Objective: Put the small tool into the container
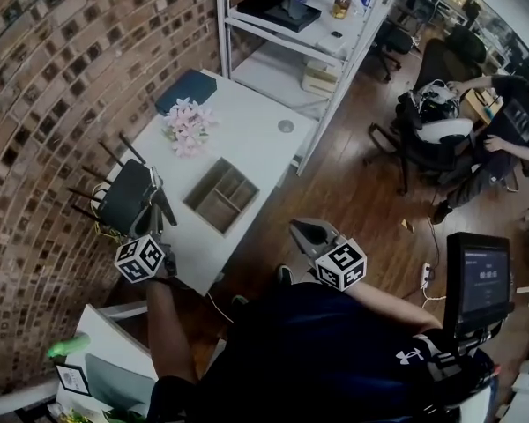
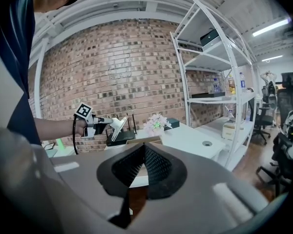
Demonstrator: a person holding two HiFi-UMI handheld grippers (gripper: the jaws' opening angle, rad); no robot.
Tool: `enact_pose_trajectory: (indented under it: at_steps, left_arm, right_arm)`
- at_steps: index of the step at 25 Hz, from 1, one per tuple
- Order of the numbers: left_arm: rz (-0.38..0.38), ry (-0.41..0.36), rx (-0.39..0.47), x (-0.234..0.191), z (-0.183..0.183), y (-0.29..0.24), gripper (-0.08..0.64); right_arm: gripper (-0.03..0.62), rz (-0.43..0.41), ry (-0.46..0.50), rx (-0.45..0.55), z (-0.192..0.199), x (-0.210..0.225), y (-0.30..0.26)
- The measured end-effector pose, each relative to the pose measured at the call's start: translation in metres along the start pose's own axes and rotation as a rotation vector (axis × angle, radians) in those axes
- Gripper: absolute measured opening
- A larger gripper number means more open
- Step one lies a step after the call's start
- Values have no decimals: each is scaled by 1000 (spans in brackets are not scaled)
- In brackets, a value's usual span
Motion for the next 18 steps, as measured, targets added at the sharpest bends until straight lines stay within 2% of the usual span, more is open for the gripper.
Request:
enact_pose_trajectory:
  at_steps: [11, 18]
  left_arm:
    - [130, -271, 1, 79, -50, -26, 14]
    - [149, -361, -111, 87, -46, -37, 14]
  right_arm:
    - [3, -60, -15, 21, -9, 6, 5]
    - [3, -109, -98, -7, 8, -5, -14]
Point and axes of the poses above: the fingertips, and each gripper's own axes: y backward along the fingers, x to its right, z out of its underside, the point moved 5 cm from there along y, backward along the fingers, and after that the axes turned 5 degrees about z, right-handed, at the moved point
